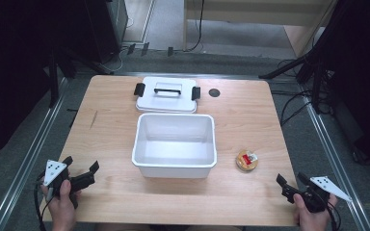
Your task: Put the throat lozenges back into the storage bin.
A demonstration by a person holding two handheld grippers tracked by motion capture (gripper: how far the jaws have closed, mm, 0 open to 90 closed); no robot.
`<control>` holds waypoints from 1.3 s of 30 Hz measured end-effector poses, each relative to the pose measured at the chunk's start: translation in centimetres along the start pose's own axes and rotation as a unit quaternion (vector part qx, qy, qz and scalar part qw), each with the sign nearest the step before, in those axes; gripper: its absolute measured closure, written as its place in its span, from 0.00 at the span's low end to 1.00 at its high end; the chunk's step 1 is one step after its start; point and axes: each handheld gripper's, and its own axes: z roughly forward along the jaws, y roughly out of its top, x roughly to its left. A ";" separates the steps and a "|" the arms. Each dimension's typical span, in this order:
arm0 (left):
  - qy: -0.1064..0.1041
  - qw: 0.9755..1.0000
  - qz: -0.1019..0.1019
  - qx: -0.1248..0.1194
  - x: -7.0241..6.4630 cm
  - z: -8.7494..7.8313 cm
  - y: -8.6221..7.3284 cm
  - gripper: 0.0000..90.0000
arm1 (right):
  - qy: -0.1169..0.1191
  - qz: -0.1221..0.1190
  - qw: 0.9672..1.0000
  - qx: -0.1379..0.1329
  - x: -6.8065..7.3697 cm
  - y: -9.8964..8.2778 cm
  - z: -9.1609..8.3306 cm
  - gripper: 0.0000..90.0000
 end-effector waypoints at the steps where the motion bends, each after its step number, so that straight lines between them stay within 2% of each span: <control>1: 0.000 1.000 0.001 -0.002 0.0 0.0 0.0 0.00 | 0.000 0.000 1.000 0.001 0.0 0.0 0.0 0.15; 7: -0.001 1.000 0.009 -0.007 -0.1 -0.1 0.0 0.00 | -0.001 0.005 1.000 0.011 -0.1 0.1 0.2 0.16; 11: 0.000 1.000 0.007 -0.008 -0.1 -0.1 0.0 0.00 | 0.002 0.011 1.000 0.017 -0.1 0.2 0.3 0.16; 16: -0.001 1.000 0.006 -0.005 -0.1 -0.1 0.0 0.00 | 0.003 -0.002 0.999 0.049 0.3 0.8 0.6 0.16; 20: -0.001 1.000 0.010 -0.004 -0.1 -0.1 -0.1 0.00 | -0.038 -0.018 0.996 0.079 1.2 2.1 0.6 0.16; 23: -0.001 1.000 0.007 -0.005 -0.1 -0.1 -0.1 0.00 | -0.043 -0.019 0.993 0.105 1.4 2.8 0.8 0.16; 28: -0.002 1.000 0.007 -0.004 -0.1 -0.1 -0.1 0.00 | -0.043 -0.049 0.983 0.170 2.1 3.6 1.5 0.16; 33: -0.003 1.000 0.005 -0.004 -0.1 -0.1 -0.1 0.00 | -0.034 -0.083 0.969 0.232 3.4 4.6 2.6 0.14; 34: -0.003 1.000 0.004 -0.005 -0.1 -0.1 -0.1 0.00 | -0.034 -0.088 0.965 0.246 3.8 4.8 2.9 0.13; 35: -0.003 1.000 0.004 -0.005 -0.1 -0.1 -0.1 0.00 | -0.034 -0.088 0.965 0.246 3.8 4.8 2.9 0.13; 36: -0.003 1.000 0.004 -0.005 0.0 -0.1 -0.1 0.00 | -0.023 -0.099 0.955 0.279 4.8 5.3 3.5 0.05; 37: -0.003 1.000 0.004 -0.005 0.0 -0.1 -0.1 0.00 | -0.017 -0.100 0.952 0.289 5.0 5.4 3.7 0.01; 38: -0.004 1.000 0.004 -0.005 0.0 -0.1 -0.1 0.00 | -0.011 -0.099 0.947 0.304 5.4 5.7 4.0 0.00; 39: -0.004 1.000 0.004 -0.005 0.0 -0.1 -0.1 0.00 | -0.011 -0.099 0.947 0.304 5.4 5.7 4.0 0.00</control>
